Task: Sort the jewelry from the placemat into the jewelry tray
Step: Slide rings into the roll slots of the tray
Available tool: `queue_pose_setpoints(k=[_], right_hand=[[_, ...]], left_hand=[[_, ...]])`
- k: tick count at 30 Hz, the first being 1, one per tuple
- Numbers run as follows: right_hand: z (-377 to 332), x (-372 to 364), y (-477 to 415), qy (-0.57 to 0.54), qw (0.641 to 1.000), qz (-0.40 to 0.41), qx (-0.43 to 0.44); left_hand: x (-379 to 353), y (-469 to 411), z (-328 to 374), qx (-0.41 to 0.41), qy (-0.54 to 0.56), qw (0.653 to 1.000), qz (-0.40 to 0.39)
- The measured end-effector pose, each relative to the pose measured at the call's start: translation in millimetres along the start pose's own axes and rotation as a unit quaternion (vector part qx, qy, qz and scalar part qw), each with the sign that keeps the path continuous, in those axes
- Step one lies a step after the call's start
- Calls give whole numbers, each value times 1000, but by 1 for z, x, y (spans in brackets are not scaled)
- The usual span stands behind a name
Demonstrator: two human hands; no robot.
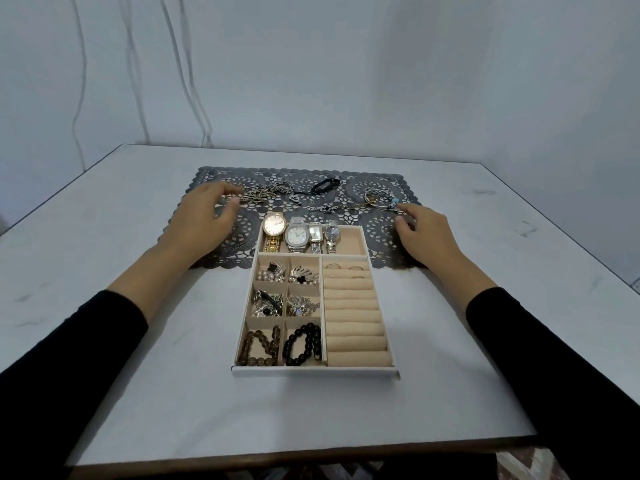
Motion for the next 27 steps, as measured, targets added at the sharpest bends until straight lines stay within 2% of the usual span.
queue_pose_setpoints(k=[4, 12, 27], right_hand=[[6, -6, -26, 0, 1000, 0, -13], [23, -10, -76, -6, 1000, 4, -22], [36, -22, -125, -67, 998, -11, -19]], left_hand=[[-13, -16, -19, 25, -62, 995, -70], [-28, -46, -38, 49, -104, 985, -128], [-43, -85, -45, 2, -82, 989, -123]])
Point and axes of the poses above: each hand's wrist, its own y-axis away from the middle knuckle, its own x-axis out of the back of the hand, z = x × y, the point moved 2 cm from there along -y, towards the middle knuckle, and after that the axes turned 10 degrees about -y, right-handed, at the moved point
